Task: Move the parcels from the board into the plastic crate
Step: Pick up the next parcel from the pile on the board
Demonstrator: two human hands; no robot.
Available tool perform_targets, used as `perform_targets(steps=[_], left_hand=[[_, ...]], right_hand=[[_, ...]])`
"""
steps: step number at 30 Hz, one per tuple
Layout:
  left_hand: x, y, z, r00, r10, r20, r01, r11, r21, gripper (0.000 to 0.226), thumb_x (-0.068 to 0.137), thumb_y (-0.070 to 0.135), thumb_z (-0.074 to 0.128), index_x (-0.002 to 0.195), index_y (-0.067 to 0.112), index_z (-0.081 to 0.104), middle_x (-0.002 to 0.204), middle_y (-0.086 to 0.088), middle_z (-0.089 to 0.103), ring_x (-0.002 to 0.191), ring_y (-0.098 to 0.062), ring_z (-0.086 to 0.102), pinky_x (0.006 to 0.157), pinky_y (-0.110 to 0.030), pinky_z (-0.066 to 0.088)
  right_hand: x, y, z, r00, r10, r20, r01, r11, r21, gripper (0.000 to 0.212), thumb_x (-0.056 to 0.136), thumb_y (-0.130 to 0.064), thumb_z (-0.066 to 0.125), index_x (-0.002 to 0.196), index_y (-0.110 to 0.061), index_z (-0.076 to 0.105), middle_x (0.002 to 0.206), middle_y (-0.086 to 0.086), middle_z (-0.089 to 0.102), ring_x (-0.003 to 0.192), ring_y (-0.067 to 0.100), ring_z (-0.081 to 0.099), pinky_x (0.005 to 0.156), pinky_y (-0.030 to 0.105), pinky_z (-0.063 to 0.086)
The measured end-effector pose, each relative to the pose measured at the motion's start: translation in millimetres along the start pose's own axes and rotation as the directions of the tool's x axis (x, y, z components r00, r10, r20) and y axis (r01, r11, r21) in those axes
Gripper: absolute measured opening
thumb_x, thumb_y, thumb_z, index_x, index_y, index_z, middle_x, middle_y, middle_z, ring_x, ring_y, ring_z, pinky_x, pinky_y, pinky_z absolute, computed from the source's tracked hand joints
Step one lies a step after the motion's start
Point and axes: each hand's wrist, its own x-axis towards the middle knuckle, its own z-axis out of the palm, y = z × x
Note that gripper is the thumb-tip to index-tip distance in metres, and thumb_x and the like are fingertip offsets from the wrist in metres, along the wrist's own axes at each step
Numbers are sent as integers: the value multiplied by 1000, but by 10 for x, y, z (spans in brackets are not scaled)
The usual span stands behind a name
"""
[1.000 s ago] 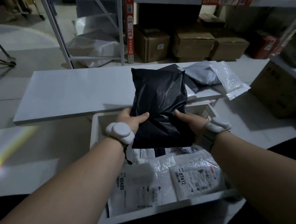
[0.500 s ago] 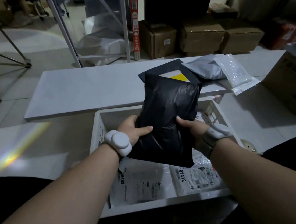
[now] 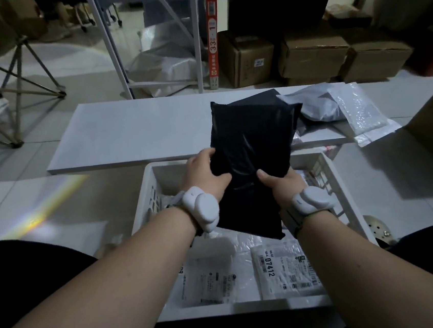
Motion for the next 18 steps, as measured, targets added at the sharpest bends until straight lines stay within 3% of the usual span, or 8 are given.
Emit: perform_targets(steps=[4,10,14,18], left_hand=[[-16,162,56,1000,18,-25,-17,999,35,64,81,24,64,139,23,39,139,-5,41,123,-21,48,99,-25,38],[-84,217,73,993,14,115,-2,994,-105,67,86,25,62,145,22,31,144,2,43,131,-15,43,96,-21,33],[-138,225,139,987,40,155,-36,999,-28,74,86,26,60,149,23,21,157,0,20,144,-15,23,116,-29,24],[-202,280,153,990,50,130,-57,997,49,71,88,26,57,149,28,21,159,0,7,146,-18,15,115,-28,20]], right_hand=[[-5,-64,54,999,-37,-12,37,999,-1,34,86,-16,69,120,-15,61,98,-1,71,95,23,68,88,39,54],[18,-87,37,999,-40,31,42,999,-35,23,89,-16,65,112,-17,62,96,1,70,94,23,68,89,41,54],[12,-127,27,1000,-9,22,8,999,43,19,92,-14,60,111,-15,63,92,1,70,87,21,68,82,37,54],[23,-205,38,999,33,-7,-31,987,156,23,94,-22,58,116,-17,63,103,7,72,94,27,69,90,45,54]])
